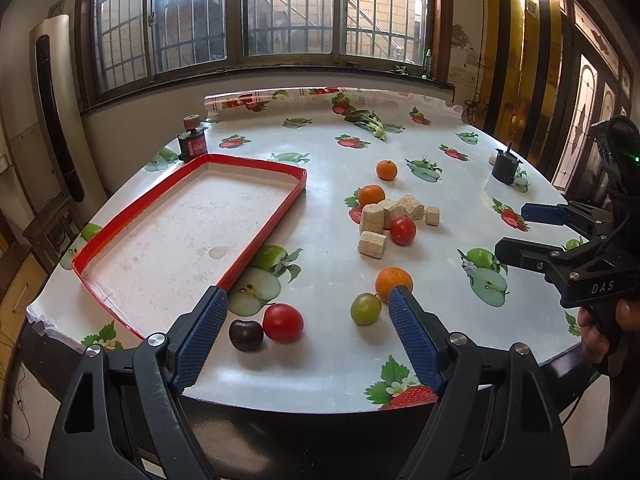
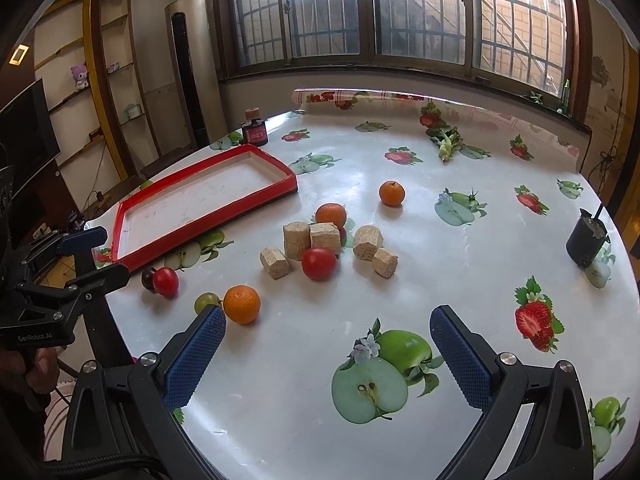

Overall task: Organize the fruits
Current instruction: 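Move both grippers toward the fruit beside the red tray, then grasp the dark plum with the left gripper while the right gripper grasps an orange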

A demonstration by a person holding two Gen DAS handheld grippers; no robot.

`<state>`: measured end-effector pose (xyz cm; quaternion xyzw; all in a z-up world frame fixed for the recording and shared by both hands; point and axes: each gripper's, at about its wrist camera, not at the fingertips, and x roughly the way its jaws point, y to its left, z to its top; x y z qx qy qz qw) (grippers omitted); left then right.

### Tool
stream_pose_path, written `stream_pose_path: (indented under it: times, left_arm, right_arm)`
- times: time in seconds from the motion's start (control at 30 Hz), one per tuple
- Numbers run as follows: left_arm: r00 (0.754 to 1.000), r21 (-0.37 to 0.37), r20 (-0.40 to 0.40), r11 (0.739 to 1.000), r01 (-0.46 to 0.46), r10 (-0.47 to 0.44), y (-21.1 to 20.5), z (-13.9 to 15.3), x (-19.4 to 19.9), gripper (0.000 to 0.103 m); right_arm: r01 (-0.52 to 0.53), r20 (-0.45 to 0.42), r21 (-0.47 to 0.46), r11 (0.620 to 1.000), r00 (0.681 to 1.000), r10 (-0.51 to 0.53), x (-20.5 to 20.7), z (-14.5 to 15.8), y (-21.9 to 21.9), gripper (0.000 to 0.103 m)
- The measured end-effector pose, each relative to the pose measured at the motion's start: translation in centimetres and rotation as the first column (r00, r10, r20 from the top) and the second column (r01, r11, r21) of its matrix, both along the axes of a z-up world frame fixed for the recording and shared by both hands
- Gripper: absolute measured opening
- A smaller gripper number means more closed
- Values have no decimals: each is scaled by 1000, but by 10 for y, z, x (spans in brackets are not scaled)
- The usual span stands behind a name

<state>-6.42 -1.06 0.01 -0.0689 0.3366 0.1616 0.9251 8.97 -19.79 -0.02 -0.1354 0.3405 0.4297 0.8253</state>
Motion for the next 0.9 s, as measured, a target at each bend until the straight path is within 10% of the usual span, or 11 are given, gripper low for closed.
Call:
stream_pose_path:
  times: [0.53, 0.9]
  left_arm:
    - [998, -97, -57, 995, -25, 20, 29, -35, 2, 82]
    - [995, -173, -104, 985, -9, -9, 53, -57, 5, 59]
  right_arm:
    - [-74, -90, 18, 997, 993, 75, -3, -18, 20, 100]
    - [-197, -167, -47, 979, 968, 187, -14, -48, 64, 62]
